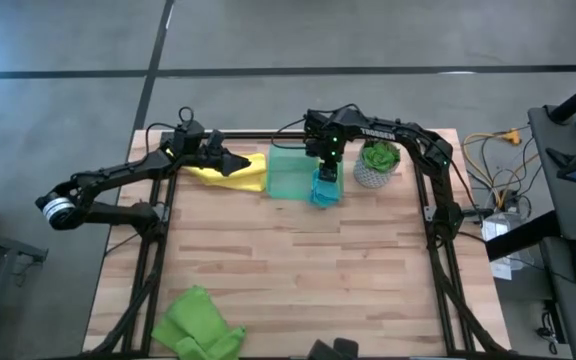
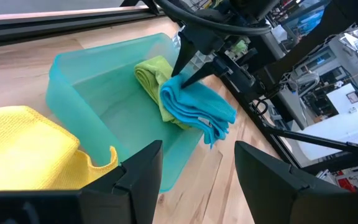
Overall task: Fold microfiber towels
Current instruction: Put the blue microfiber cloth into the blue bin
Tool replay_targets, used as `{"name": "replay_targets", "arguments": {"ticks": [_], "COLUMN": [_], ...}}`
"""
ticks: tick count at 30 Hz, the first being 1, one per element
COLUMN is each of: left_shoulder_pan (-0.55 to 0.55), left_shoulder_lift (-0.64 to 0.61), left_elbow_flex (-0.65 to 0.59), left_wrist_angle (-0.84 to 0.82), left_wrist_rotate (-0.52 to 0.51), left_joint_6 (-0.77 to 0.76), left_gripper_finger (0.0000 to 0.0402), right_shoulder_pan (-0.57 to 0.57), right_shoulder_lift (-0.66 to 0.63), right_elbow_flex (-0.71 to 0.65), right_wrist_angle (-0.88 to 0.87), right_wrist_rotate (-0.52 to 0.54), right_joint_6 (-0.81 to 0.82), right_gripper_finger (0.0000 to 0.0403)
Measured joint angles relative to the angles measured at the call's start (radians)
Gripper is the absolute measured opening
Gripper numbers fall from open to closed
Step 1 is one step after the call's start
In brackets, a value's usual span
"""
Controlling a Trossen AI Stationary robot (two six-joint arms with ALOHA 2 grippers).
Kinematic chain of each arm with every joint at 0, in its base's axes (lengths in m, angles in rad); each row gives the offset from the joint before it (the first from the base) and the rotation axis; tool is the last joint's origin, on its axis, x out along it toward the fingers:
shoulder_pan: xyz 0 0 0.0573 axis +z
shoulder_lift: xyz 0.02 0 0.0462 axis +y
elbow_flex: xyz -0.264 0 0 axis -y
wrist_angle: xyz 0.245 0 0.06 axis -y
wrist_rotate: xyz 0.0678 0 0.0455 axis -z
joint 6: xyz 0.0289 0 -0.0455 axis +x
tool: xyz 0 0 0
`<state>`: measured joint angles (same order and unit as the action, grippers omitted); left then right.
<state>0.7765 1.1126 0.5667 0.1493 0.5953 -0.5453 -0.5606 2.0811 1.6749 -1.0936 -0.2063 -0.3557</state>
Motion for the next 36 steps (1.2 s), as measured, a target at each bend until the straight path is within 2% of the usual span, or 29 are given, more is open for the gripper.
{"name": "replay_targets", "arguments": {"ticks": [5, 12, 19, 24, 36], "left_shoulder_pan": [-0.001, 0.0, 0.0, 0.0, 0.0], "left_shoulder_lift": [0.0, 0.0, 0.0, 0.0, 0.0], "left_elbow_flex": [0.0, 0.0, 0.0, 0.0, 0.0], "left_wrist_angle": [0.0, 0.0, 0.0, 0.0, 0.0], "left_wrist_rotate": [0.0, -0.002, -0.002, -0.004, -0.008], "left_joint_6": [0.0, -0.001, -0.001, -0.001, -0.026], "left_gripper_finger": [0.0184, 0.0184, 0.0184, 0.0184, 0.0184], "right_shoulder_pan": [0.006, 0.011, 0.011, 0.006, -0.024], "right_shoulder_lift": [0.0, 0.006, -0.042, -0.071, 0.003], "right_elbow_flex": [0.0, -0.002, 0.013, 0.012, 0.006], "right_wrist_angle": [-0.002, -0.013, -0.043, -0.043, 0.013], "right_wrist_rotate": [-0.002, -0.002, 0.0, 0.069, 0.115], "right_joint_6": [-0.019, -0.045, -0.037, -0.055, -0.075], "right_gripper_finger": [0.0102, 0.0017, 0.001, 0.001, 0.0009]}}
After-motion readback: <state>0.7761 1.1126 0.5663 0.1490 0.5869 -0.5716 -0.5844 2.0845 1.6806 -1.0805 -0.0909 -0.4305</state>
